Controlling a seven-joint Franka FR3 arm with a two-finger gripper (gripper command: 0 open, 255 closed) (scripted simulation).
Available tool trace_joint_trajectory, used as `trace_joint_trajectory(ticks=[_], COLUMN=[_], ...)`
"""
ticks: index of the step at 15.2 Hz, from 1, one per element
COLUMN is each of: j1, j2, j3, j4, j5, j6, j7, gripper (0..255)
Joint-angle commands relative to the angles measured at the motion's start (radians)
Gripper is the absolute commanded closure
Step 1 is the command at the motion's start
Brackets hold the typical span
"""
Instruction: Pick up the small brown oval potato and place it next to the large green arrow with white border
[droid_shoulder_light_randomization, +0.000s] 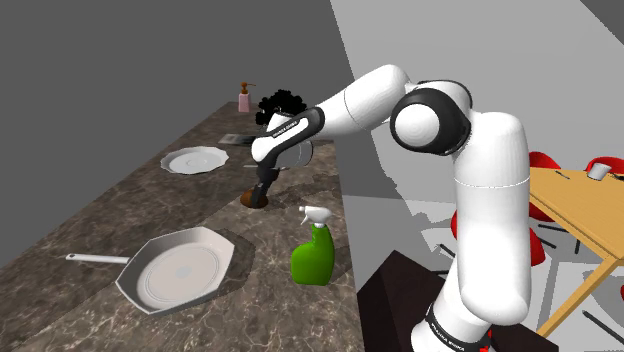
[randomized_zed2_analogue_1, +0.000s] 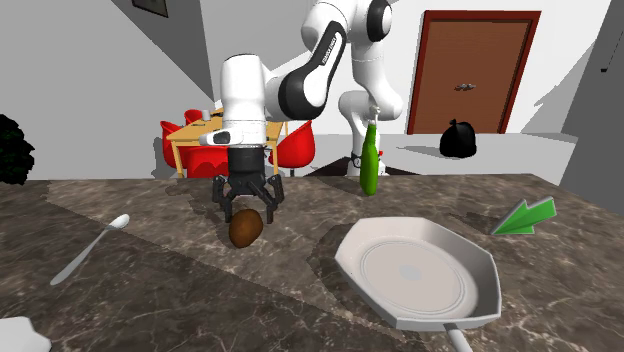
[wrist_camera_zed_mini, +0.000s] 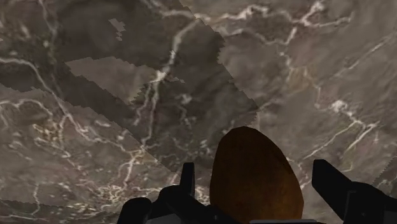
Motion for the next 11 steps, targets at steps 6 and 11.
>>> trace_joint_trajectory(ticks=[6,11], j1=[0.002,0.002], j2=[0.004,0.004], j3=[0.002,0.002], j4=[-0.003,-0.003], j5=[0.002,0.002], j6=[0.009,0.008], j7=[0.001,0.001], gripper=[0,255])
